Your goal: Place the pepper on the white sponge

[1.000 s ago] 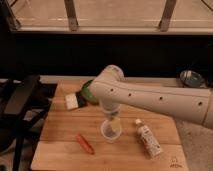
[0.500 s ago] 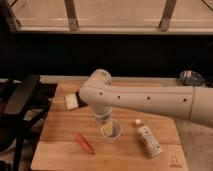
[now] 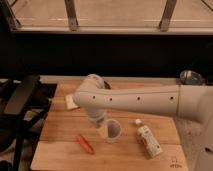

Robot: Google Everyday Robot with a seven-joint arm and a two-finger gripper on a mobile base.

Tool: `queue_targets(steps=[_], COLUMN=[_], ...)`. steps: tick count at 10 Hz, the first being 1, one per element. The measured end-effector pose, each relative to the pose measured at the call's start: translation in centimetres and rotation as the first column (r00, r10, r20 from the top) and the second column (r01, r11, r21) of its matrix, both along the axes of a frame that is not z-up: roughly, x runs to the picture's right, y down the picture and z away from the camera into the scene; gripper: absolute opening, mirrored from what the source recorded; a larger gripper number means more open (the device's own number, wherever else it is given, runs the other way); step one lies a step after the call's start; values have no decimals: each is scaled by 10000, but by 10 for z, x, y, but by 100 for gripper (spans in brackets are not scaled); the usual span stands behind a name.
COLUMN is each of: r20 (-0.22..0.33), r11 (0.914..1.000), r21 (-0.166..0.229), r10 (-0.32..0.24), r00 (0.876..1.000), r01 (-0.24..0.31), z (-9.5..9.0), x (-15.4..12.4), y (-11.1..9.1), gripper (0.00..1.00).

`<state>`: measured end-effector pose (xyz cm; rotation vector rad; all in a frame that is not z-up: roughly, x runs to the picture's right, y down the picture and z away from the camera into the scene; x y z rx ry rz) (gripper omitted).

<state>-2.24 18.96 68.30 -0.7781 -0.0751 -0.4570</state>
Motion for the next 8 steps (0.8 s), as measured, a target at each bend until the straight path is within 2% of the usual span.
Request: queue_targets(steps=[1, 3, 5, 6, 7, 8], r20=[19, 42, 252, 171, 35, -364], r11=[10000, 9997, 9964, 9929, 9854, 9696], r21=[-25, 69, 122, 246, 361, 518], r10=[-40, 230, 838, 1160, 1664, 2410], r00=[10000, 9997, 9962, 9931, 9860, 9698], r01=[41, -230, -841, -1164, -1664, -2390], z=[1, 0, -1, -2, -2, -2], x=[-1, -4, -32, -53, -73, -85], y=[1, -7, -12, -14, -14, -12], gripper=[65, 65, 65, 65, 65, 65])
